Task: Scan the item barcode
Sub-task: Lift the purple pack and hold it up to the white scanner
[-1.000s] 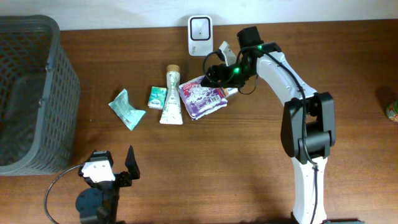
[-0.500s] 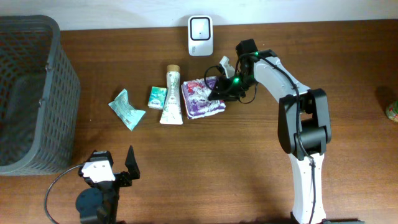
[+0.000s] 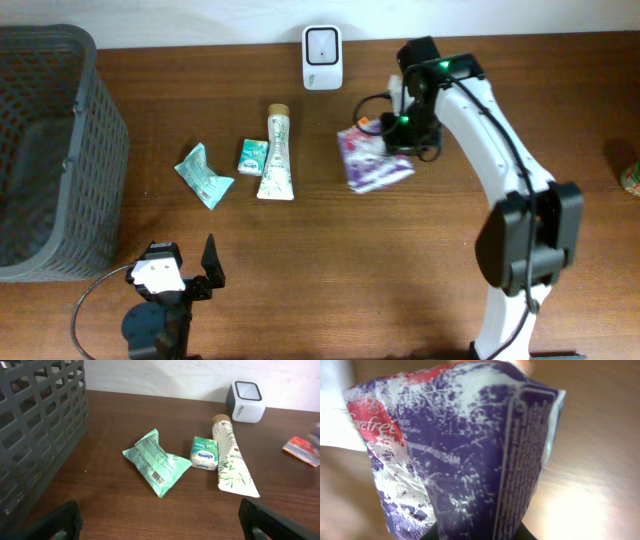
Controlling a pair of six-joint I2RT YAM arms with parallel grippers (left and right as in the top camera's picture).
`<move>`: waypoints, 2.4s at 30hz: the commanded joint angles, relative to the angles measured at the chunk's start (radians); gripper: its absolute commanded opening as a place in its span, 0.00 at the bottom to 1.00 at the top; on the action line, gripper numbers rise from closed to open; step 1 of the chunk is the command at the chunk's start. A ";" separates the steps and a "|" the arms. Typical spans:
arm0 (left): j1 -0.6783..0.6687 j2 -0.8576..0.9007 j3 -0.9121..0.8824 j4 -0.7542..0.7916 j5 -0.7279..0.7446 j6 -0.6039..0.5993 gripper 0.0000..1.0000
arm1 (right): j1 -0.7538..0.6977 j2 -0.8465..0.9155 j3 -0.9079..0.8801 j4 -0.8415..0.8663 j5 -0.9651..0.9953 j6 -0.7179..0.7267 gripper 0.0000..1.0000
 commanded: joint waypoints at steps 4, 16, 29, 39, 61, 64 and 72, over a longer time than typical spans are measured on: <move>0.003 -0.005 -0.002 -0.006 -0.007 -0.009 0.99 | 0.000 -0.045 -0.024 -0.193 0.725 0.454 0.21; 0.003 -0.005 -0.002 -0.006 -0.007 -0.009 0.99 | 0.043 -0.044 -0.313 0.044 0.748 0.391 0.29; 0.003 -0.005 -0.002 -0.006 -0.007 -0.009 0.99 | 0.340 -0.045 -0.206 0.221 0.391 0.312 0.95; 0.003 -0.005 -0.002 -0.006 -0.007 -0.009 0.99 | 0.166 -0.045 0.048 0.040 0.287 0.169 0.99; 0.003 -0.005 -0.002 -0.006 -0.007 -0.009 0.99 | -0.367 -0.044 -0.613 0.594 -0.770 -0.189 0.98; 0.003 -0.005 -0.002 -0.006 -0.007 -0.010 0.99 | -0.367 -0.044 -0.687 0.683 -0.769 -0.150 0.80; 0.003 -0.005 -0.002 -0.006 -0.007 -0.009 0.99 | -0.343 -0.047 -0.660 0.647 -0.795 -0.122 0.04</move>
